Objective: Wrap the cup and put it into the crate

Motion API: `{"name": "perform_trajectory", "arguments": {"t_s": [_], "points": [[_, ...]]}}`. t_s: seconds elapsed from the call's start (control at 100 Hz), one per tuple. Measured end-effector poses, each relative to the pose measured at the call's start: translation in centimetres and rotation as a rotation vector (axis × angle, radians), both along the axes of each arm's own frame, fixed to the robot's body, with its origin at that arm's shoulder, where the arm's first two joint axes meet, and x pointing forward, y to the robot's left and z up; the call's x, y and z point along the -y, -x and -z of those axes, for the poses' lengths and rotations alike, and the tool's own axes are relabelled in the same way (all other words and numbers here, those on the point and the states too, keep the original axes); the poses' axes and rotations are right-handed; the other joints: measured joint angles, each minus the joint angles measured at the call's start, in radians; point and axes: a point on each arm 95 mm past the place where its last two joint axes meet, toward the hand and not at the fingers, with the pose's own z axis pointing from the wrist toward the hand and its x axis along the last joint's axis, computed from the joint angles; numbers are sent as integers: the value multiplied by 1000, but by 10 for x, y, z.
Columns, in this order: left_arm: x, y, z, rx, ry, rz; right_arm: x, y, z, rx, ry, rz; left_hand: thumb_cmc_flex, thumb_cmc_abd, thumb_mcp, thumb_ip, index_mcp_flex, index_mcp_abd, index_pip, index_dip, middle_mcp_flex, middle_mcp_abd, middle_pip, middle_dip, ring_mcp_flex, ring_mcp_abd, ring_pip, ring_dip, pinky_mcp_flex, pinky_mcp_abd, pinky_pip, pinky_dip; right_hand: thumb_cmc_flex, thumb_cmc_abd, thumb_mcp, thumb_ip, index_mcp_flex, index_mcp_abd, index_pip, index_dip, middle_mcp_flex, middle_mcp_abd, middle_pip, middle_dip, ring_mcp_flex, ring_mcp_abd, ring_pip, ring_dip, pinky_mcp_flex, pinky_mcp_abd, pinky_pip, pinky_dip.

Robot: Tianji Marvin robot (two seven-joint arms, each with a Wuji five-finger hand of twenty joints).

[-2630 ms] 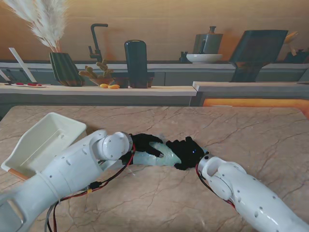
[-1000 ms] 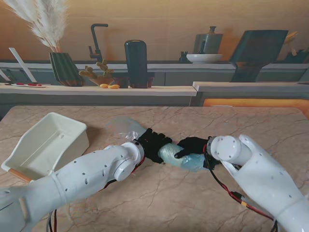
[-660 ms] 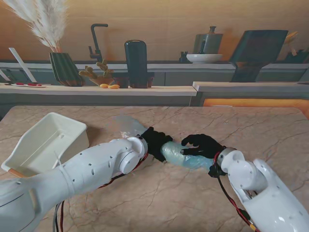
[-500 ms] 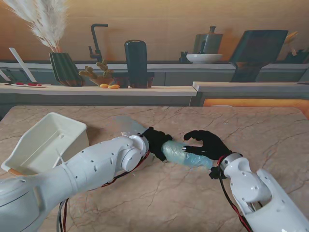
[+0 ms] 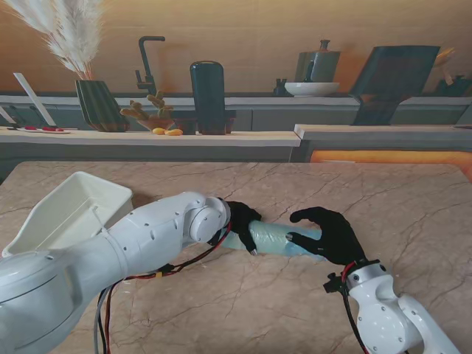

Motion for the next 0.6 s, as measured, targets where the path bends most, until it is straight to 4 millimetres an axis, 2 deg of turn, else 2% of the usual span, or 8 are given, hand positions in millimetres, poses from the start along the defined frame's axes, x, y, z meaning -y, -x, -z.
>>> {"name": "perform_trajectory", "arguments": {"t_s": [0.11, 0.22, 0.29, 0.43, 0.47, 0.6], "points": [[-5, 13, 2, 13, 42, -12, 2, 4, -1, 21, -10, 23, 0, 0, 0, 0, 10, 23, 1, 10, 10, 10, 18, -22, 13, 0, 55, 2, 16, 7, 46, 18, 2, 19, -9, 0, 0, 0, 1, 0, 1, 5, 12, 8, 0, 2, 10, 1, 1, 1, 0, 0], [-8, 33, 3, 168, -6, 74, 3, 9, -2, 59, -25, 53, -7, 2, 1, 1, -3, 23, 11, 51, 11, 9, 47, -26, 20, -2, 68, 14, 20, 7, 57, 30, 8, 39, -11, 0, 12, 0, 2, 6, 6, 5, 22, 9, 9, 8, 23, 2, 2, 1, 0, 0], [-8, 41, 2, 199, -35, 112, 4, 12, -2, 77, -34, 61, -7, 2, 2, 2, -11, 23, 17, 70, 10, 9, 49, -26, 20, -3, 68, 14, 17, 7, 57, 30, 8, 47, -17, 0, 18, 0, 2, 9, 12, 5, 30, 9, 9, 9, 27, 5, 3, 2, 0, 0], [-9, 46, 2, 209, -47, 133, 4, 18, -2, 103, -34, 68, -9, 2, 2, 2, -13, 23, 25, 74, 10, 8, 50, -40, 20, -7, 7, 7, 11, 6, 23, 17, 8, 56, -22, 0, 20, 0, 4, 10, 23, 6, 44, 11, 18, 10, 42, 13, 13, 4, 2, 0], [-8, 46, 3, 214, -49, 137, 4, 19, -2, 107, -36, 70, -10, 2, 2, 22, -13, 24, 31, 74, 10, 8, 51, -49, 20, -7, -4, 2, 10, 6, 20, 10, 8, 56, -22, 0, 20, 0, 10, 10, 23, 6, 44, 11, 18, 10, 48, 13, 13, 5, 3, 0], [-7, 44, 4, 215, -65, 151, 4, 22, -2, 111, -44, 73, -25, 2, 2, 22, -8, 27, 60, 64, 19, 8, 51, -52, 42, -7, -15, -7, 34, 6, 15, -8, 8, 56, -32, 0, 21, 0, 12, 10, 23, 6, 44, 12, 18, 11, 50, 14, 13, 16, 3, 0]]}}
